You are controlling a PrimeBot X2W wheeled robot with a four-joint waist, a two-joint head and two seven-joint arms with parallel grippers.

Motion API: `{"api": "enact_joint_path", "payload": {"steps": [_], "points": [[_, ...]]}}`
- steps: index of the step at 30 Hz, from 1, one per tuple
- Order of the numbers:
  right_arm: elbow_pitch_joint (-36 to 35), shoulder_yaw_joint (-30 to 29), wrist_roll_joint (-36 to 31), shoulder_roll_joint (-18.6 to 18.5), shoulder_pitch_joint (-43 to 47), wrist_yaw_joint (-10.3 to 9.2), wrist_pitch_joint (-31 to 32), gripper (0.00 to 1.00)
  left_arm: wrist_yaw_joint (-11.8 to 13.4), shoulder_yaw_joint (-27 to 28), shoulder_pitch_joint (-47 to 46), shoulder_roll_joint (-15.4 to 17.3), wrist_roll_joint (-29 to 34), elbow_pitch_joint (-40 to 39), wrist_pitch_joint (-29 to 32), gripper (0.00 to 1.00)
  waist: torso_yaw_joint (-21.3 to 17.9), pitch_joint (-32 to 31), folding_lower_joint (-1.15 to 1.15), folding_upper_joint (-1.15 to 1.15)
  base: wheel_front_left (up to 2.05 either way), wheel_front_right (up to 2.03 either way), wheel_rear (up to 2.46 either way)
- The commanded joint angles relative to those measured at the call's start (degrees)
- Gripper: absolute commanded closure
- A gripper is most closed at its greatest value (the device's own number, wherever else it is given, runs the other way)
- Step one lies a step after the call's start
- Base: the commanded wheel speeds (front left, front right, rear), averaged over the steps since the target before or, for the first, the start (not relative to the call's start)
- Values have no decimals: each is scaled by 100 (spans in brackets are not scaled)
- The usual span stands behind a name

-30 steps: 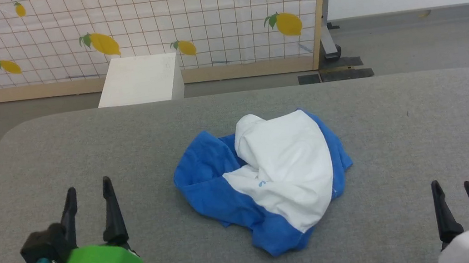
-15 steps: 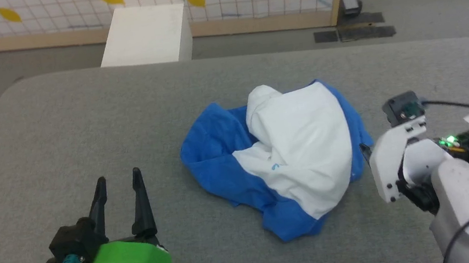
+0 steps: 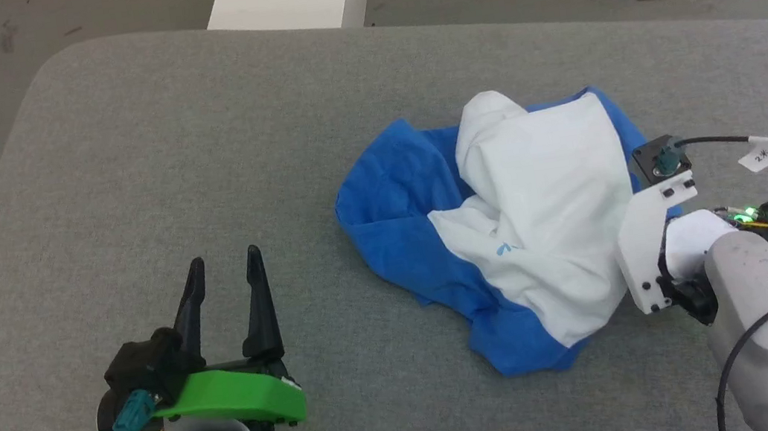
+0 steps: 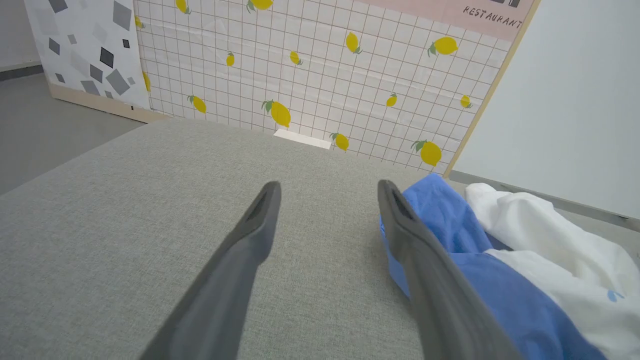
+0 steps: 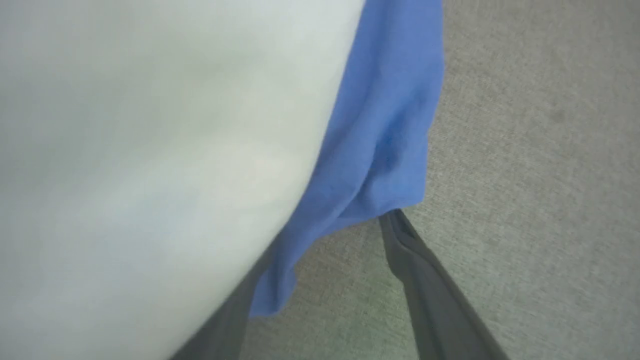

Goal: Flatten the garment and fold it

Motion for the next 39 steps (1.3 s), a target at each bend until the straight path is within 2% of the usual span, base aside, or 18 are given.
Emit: {"api": "enact_joint_path", "payload": {"steps": [1, 2, 3, 4, 5, 6, 9, 12, 16, 19, 23, 24, 25, 30, 34, 36, 39], "points": [[179, 53, 45, 23, 34, -6, 30, 0, -44, 43, -94, -51, 111, 32, -26, 0, 84, 110, 0, 0, 0, 0, 0], [229, 42, 126, 35, 29, -6, 24, 55, -59, 73, -86, -71, 131, 45, -26, 0, 60, 93, 0, 0, 0, 0, 0], [238, 58, 180, 38, 20, -6, -28, 72, -69, 96, -73, -85, 148, 56, -26, 0, 37, 68, 0, 0, 0, 0, 0], [225, 94, 246, 16, 8, -6, -129, 100, -84, 122, -58, -103, 165, 68, -26, 0, 2, 35, 0, 0, 0, 0, 0], [206, 84, 331, -5, 2, -6, -215, 100, -94, 146, -48, -116, 177, 76, -26, 0, -33, 2, 0, 0, 0, 0, 0], [35, -105, 731, -67, 1, -6, -551, 100, -151, 234, 8, -133, 229, 118, -26, 0, -194, -193, 0, 0, 0, 0, 0], [-358, -358, 1087, -266, 25, -6, -784, 100, -171, 327, 107, -122, 288, 133, -26, 0, -392, -388, 0, 0, 0, 0, 0], [-813, -771, 1236, -595, 167, -6, -835, 100, -181, 376, 182, -132, 308, 123, -26, 0, -539, -528, 0, 0, 0, 0, 0], [-1298, -1606, 1202, -910, 639, -6, -646, 100, -210, 398, 259, -145, 298, 148, -26, 0, -684, -637, 0, 0, 0, 0, 0], [-1507, -2333, 1044, -883, 1212, -6, -404, 100, -242, 390, 275, -162, 260, 200, -26, 0, -725, -655, 0, 0, 0, 0, 0], [-1584, -2819, 961, -533, 1827, -6, -208, 100, -261, 379, 292, -173, 220, 277, -26, 0, -795, -626, 0, 0, 0, 0, 0], [-1635, -2855, 946, -415, 1894, -6, -256, 57, -259, 382, 295, -173, 214, 296, -26, 0, -817, -629, 0, 0, 0, 0, 0], [-1726, -2882, 918, -292, 1963, -6, -354, 0, -259, 385, 296, -176, 204, 311, -26, 0, -834, -632, 0, 0, 0, 0, 0], [-2225, -3192, 1146, 16, 1969, -6, -1177, 0, -277, 335, 270, -203, 88, 424, 61, 0, -856, -682, 0, 0, 0, 0, 0], [-2683, -3579, 1206, 152, 2022, -6, -1753, 0, -244, 164, 92, -268, -112, 447, 500, 0, -845, -714, 0, 0, 0, 0, 0], [-2866, -3665, 1204, 187, 2088, -6, -1833, 0, -185, -50, -108, -299, -173, 468, 970, 0, -851, -703, 0, 0, 0, 0, 0], [-3107, -3636, 1205, 214, 2170, -6, -1807, 0, 66, -421, -510, -338, -344, 656, 2113, 0, -927, -636, 0, 0, 0, 0, 0]]}}
